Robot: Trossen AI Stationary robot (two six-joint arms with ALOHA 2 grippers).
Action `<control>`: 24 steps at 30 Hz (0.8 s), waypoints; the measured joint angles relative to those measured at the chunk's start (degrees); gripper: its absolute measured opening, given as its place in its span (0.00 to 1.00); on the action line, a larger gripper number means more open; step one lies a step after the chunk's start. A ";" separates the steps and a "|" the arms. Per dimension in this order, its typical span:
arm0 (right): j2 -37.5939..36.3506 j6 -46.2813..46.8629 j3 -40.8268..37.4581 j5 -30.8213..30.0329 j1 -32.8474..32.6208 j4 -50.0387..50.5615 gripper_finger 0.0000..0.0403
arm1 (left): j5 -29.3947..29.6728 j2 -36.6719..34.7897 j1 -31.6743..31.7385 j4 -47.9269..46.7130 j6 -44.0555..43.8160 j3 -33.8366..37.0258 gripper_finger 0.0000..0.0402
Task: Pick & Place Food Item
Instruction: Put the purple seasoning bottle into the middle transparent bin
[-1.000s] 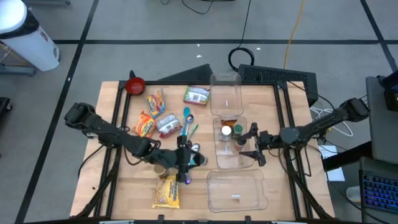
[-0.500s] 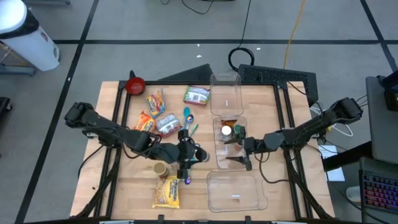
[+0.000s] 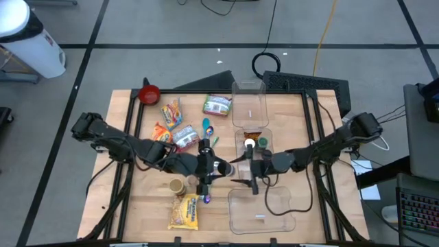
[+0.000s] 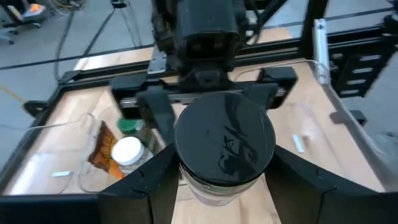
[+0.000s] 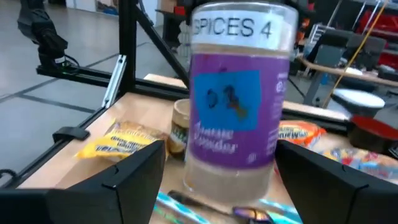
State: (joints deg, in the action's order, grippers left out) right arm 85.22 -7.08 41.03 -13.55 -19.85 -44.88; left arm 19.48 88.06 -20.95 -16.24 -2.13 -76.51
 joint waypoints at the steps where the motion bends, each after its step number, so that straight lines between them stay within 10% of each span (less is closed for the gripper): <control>1: 0.72 -0.12 0.43 0.08 0.09 -0.97 0.73 | -0.41 0.02 -0.03 -0.08 0.00 0.00 0.52; 9: 4.87 0.36 4.11 0.17 0.37 -2.44 0.67 | -0.12 0.02 0.05 0.01 0.35 0.00 0.54; 16: 4.93 0.39 4.14 0.03 0.19 -2.94 0.39 | -0.32 0.02 0.20 0.92 1.20 0.00 0.54; 24: 4.93 0.55 4.11 0.04 0.19 -2.21 0.38 | 1.16 -4.16 -0.34 -2.66 0.86 0.77 0.65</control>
State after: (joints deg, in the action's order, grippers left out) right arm 90.15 -6.52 45.15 -13.51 -19.67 -47.09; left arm 20.64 83.90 -21.30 -18.91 -1.27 -75.74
